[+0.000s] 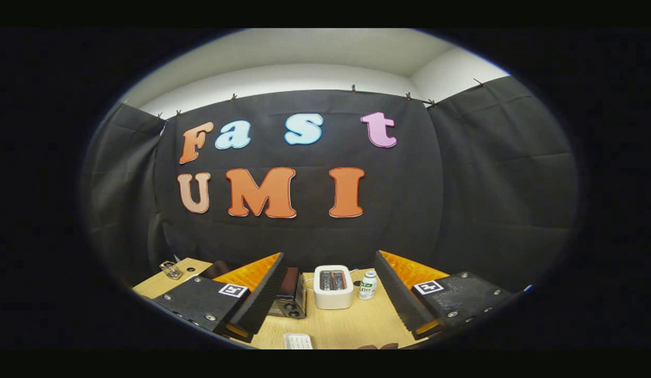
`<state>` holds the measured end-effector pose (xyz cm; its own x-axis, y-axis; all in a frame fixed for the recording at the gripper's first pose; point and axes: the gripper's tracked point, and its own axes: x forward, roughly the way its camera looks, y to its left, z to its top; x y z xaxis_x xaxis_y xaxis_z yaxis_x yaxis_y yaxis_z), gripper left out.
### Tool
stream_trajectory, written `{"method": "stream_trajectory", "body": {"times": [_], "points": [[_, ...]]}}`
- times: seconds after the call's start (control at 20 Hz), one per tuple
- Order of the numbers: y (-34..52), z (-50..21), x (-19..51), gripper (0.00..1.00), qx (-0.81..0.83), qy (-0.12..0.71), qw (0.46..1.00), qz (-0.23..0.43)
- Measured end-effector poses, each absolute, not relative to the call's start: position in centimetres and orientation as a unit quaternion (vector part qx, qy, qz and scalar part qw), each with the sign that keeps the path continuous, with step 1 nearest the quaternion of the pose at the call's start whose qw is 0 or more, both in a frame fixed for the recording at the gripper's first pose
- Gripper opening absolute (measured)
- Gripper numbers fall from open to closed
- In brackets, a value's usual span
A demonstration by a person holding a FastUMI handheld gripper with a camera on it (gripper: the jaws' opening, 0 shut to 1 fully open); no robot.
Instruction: Open the toaster oven, put the food inside, and close the toaster oven door.
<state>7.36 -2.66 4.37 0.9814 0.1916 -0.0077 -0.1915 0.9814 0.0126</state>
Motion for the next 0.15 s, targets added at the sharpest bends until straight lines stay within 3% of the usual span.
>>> {"method": "stream_trajectory", "body": {"times": [0.15], "points": [[-2.72,4.45,7.34,0.99,0.008,0.003,0.995,0.097]]}}
